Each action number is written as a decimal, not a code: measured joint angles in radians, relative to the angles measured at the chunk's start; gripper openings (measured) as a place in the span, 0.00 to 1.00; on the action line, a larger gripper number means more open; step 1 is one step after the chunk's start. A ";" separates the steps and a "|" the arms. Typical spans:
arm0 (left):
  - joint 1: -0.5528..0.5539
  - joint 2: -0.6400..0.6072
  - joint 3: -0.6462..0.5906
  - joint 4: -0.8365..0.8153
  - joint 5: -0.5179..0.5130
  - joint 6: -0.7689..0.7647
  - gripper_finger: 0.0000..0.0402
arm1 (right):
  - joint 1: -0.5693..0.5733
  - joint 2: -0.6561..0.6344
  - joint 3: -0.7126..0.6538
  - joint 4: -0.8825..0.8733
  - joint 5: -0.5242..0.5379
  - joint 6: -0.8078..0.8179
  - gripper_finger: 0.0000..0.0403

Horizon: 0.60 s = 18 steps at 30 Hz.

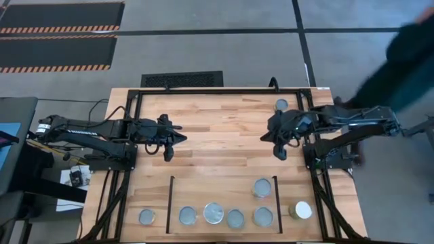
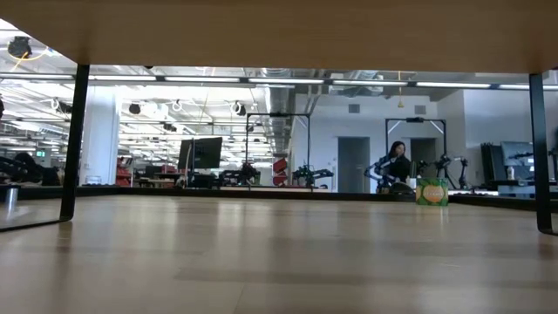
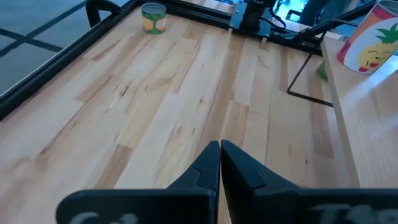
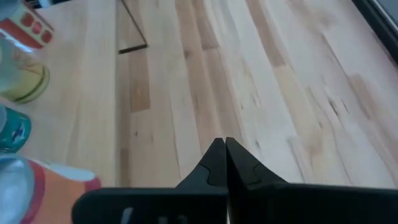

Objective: Pick and place cans onto a shelf
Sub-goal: Put the canned oranges on the shelf

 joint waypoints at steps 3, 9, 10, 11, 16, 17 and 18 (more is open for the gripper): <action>0.000 0.000 0.000 -0.007 -0.003 -0.004 0.00 | -0.018 -0.046 -0.005 -0.048 -0.005 0.023 0.01; 0.000 0.000 0.000 -0.015 -0.004 -0.028 0.00 | 0.017 -0.127 0.009 -0.221 -0.008 0.149 0.01; 0.000 0.000 0.000 -0.015 -0.004 -0.030 0.00 | 0.031 -0.128 0.009 -0.261 -0.007 0.175 0.01; 0.000 0.000 0.000 -0.015 -0.004 -0.030 0.00 | 0.049 -0.127 0.009 -0.298 -0.006 0.200 0.01; 0.011 0.000 0.000 -0.015 -0.006 -0.052 0.00 | 0.186 -0.101 0.006 -0.374 -0.004 0.331 0.01; 0.015 0.000 0.000 -0.015 -0.006 -0.053 0.00 | 0.225 -0.096 0.006 -0.378 -0.003 0.368 0.01; 0.017 0.000 0.000 -0.015 -0.006 -0.053 0.00 | 0.266 -0.091 0.006 -0.380 0.000 0.407 0.01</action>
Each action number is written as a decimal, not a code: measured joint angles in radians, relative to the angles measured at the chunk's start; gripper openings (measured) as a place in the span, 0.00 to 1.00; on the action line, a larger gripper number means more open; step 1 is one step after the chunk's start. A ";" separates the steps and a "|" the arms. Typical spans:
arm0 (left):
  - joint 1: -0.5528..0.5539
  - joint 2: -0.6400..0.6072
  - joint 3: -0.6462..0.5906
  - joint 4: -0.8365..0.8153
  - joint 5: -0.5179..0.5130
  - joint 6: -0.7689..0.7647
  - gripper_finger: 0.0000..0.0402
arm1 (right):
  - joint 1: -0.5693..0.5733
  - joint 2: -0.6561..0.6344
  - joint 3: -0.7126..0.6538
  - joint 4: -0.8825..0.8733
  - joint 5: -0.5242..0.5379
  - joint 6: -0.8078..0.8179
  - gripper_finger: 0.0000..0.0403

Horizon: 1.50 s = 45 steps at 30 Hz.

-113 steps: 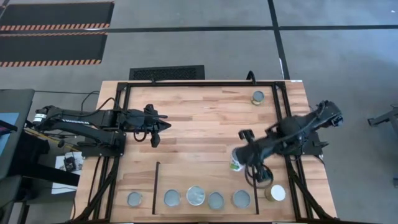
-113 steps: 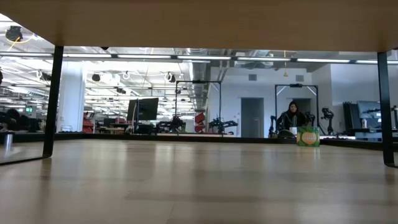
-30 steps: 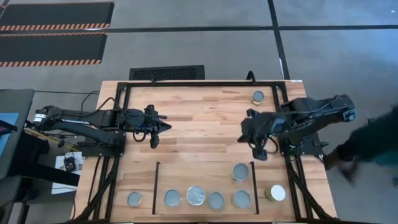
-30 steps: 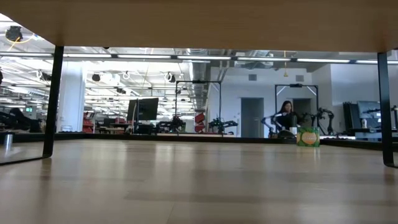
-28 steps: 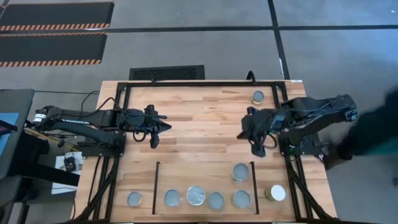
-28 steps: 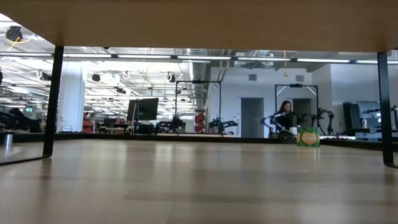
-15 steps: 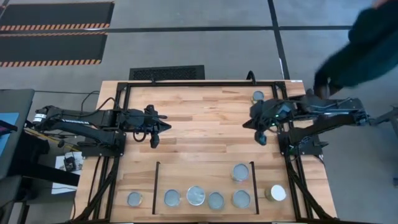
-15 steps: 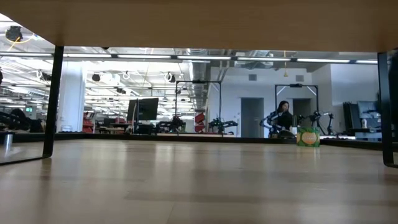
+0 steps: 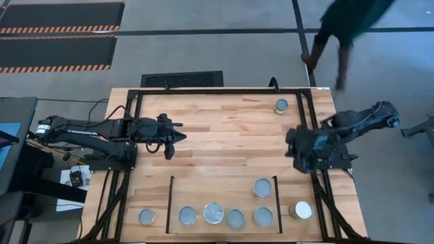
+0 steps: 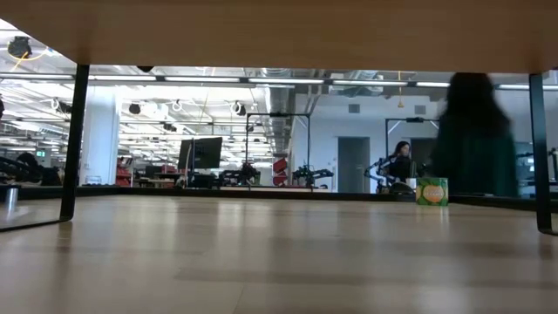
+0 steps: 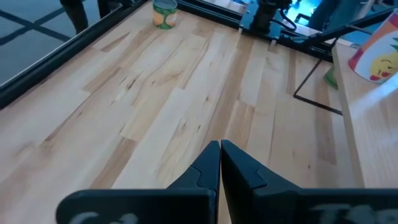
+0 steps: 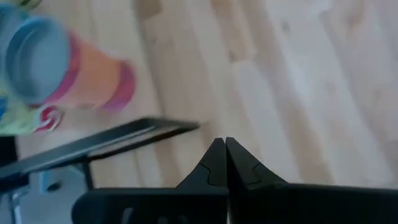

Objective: Pick and place cans onto a shelf
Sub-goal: Put the canned oranges on the shelf

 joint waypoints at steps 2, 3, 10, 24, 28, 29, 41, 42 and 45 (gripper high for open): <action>0.006 0.000 0.000 -0.001 0.000 -0.001 0.00 | 0.092 0.007 0.000 -0.012 0.018 0.095 0.01; 0.010 0.000 0.000 -0.001 0.000 -0.002 0.00 | 0.143 0.014 0.000 -0.022 0.031 0.144 0.01; 0.016 0.000 0.000 -0.004 0.000 0.007 0.00 | 0.491 0.066 0.000 -0.111 0.140 0.530 0.01; 0.016 0.000 0.000 -0.005 0.013 0.008 0.00 | 0.862 0.277 0.000 -0.022 0.176 0.987 0.01; 0.023 0.000 0.000 -0.004 0.051 0.003 0.00 | 0.840 0.342 0.000 0.053 0.141 0.955 0.05; 0.025 0.000 0.000 -0.005 0.054 0.002 0.00 | 0.826 0.358 0.000 0.072 0.125 0.940 0.07; 0.035 0.000 0.000 -0.005 0.055 0.020 0.00 | 0.719 0.505 0.000 0.222 -0.011 0.871 0.35; 0.035 0.000 0.000 -0.005 0.055 0.020 0.00 | 0.715 0.514 0.000 0.221 -0.013 0.877 0.37; 0.035 0.000 0.000 -0.005 0.055 0.027 0.00 | 0.713 0.531 0.000 0.222 -0.015 0.906 0.42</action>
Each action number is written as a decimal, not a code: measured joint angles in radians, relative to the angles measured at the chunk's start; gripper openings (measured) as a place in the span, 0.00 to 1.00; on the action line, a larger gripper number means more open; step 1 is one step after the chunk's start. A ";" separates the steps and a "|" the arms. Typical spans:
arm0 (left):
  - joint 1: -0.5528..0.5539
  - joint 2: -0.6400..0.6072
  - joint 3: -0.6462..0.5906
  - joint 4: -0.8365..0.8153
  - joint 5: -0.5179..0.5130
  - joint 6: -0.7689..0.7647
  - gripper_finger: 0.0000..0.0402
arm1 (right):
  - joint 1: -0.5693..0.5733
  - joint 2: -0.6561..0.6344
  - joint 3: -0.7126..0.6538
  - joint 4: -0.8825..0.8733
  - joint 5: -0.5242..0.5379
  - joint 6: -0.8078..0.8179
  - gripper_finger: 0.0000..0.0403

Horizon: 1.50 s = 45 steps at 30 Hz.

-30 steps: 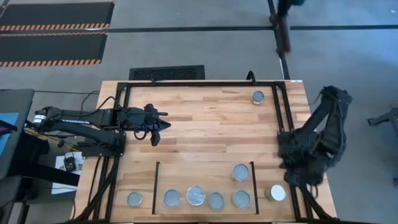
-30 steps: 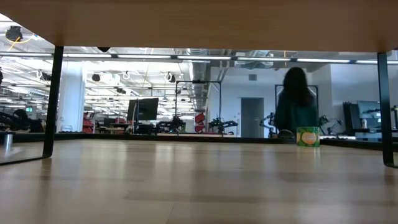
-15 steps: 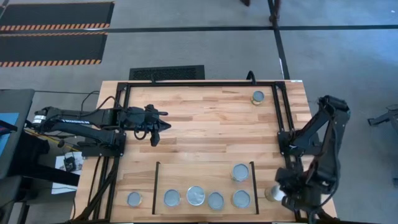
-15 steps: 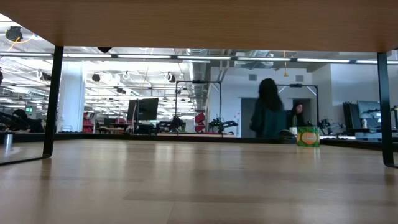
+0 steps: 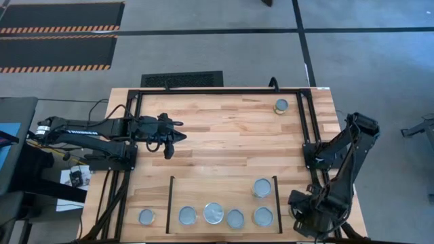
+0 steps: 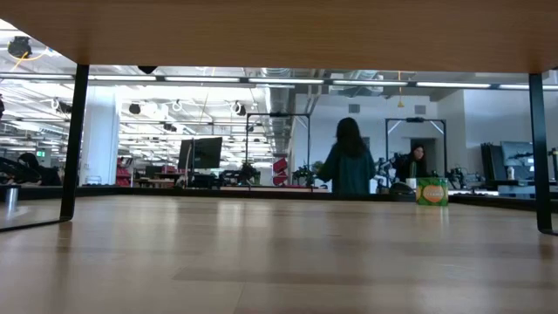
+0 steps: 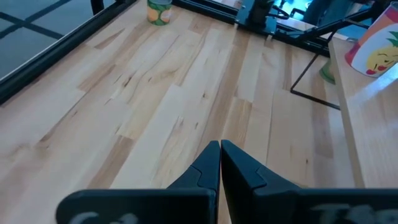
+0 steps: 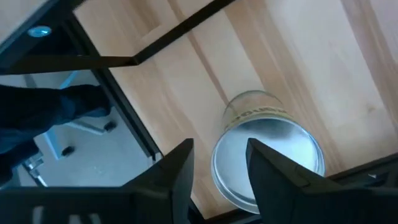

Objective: Pick and place cans onto a shelf
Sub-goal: Put the canned oranges on the shelf

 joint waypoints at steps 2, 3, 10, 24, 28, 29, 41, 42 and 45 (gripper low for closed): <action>0.000 0.000 0.000 0.000 0.000 0.000 0.00 | -0.002 0.011 0.000 -0.004 -0.005 0.019 0.42; 0.000 0.000 0.000 0.000 0.000 0.000 0.00 | -0.005 0.018 0.000 -0.006 -0.009 0.028 0.42; 0.000 0.000 0.000 -0.012 0.000 0.005 0.00 | -0.014 0.073 0.000 -0.001 -0.049 0.085 0.37; 0.000 0.000 0.000 -0.015 -0.008 0.013 0.00 | -0.035 0.113 0.004 -0.081 -0.140 -0.010 0.05; 0.000 0.000 0.000 -0.015 -0.009 0.013 0.00 | -0.060 0.069 -0.004 -0.152 -0.106 -0.015 0.03; 0.000 0.000 0.000 -0.015 -0.009 0.013 0.00 | -0.071 0.058 -0.006 -0.173 -0.090 -0.015 0.03; 0.000 0.000 0.000 -0.015 -0.010 0.012 0.00 | -0.352 -0.134 -0.003 -0.314 0.039 -0.138 0.01; 0.000 0.000 0.000 -0.015 -0.010 0.012 0.00 | -0.386 -0.153 -0.002 -0.328 0.045 -0.155 0.01; 0.000 0.000 0.000 -0.014 -0.010 0.011 0.00 | -0.488 -0.195 -0.002 -0.364 0.059 -0.208 0.01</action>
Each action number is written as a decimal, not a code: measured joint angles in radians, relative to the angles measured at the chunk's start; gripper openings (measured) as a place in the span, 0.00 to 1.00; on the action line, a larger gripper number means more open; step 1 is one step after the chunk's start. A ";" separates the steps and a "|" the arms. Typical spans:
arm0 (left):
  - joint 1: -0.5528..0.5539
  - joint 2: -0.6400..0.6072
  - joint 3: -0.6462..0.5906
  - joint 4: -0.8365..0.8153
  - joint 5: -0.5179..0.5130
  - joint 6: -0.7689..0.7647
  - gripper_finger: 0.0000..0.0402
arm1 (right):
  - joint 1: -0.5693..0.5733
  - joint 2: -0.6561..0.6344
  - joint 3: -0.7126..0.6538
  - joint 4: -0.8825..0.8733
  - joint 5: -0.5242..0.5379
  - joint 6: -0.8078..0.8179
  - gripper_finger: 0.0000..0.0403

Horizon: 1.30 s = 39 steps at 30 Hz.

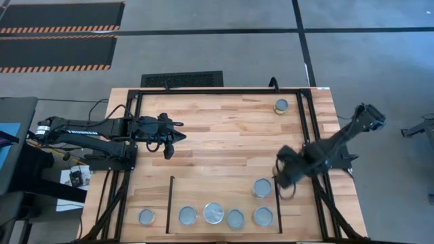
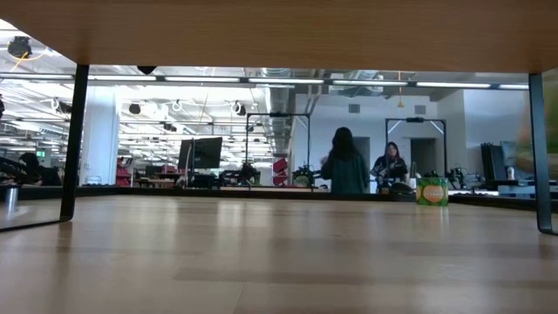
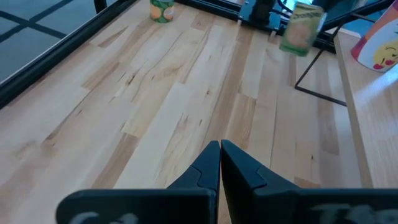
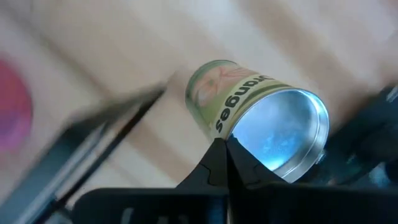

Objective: Pick and place cans onto a shelf
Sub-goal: Put the canned oranges on the shelf

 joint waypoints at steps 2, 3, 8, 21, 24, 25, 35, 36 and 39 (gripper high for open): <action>0.000 0.000 0.000 0.000 0.000 0.000 0.00 | -0.077 -0.023 0.000 -0.016 0.023 -0.068 0.01; 0.000 0.000 0.000 0.000 0.000 0.000 0.00 | -0.117 -0.032 0.000 -0.022 0.032 -0.108 0.00; 0.000 0.000 0.000 0.012 -0.008 0.000 0.00 | -0.332 -0.031 0.000 0.023 0.059 -0.402 0.00; 0.000 0.000 0.000 0.031 -0.008 0.000 0.00 | -0.597 0.248 0.089 0.362 -0.017 -1.005 0.00; 0.000 0.000 0.000 0.035 -0.009 0.000 0.00 | -0.599 0.332 0.166 0.366 -0.016 -1.083 0.01; 0.000 0.000 0.000 0.035 -0.010 0.000 0.00 | -0.599 0.359 0.189 0.366 -0.016 -1.108 0.01; 0.000 0.000 0.000 0.036 -0.012 -0.001 0.00 | -0.597 0.568 0.407 0.335 -0.016 -1.259 0.01; 0.000 0.000 0.000 0.037 -0.012 -0.001 0.00 | -0.597 0.575 0.418 0.334 -0.016 -1.269 0.01; 0.000 0.000 0.000 0.037 -0.011 -0.002 0.00 | -0.597 0.600 0.457 0.339 -0.016 -1.295 0.01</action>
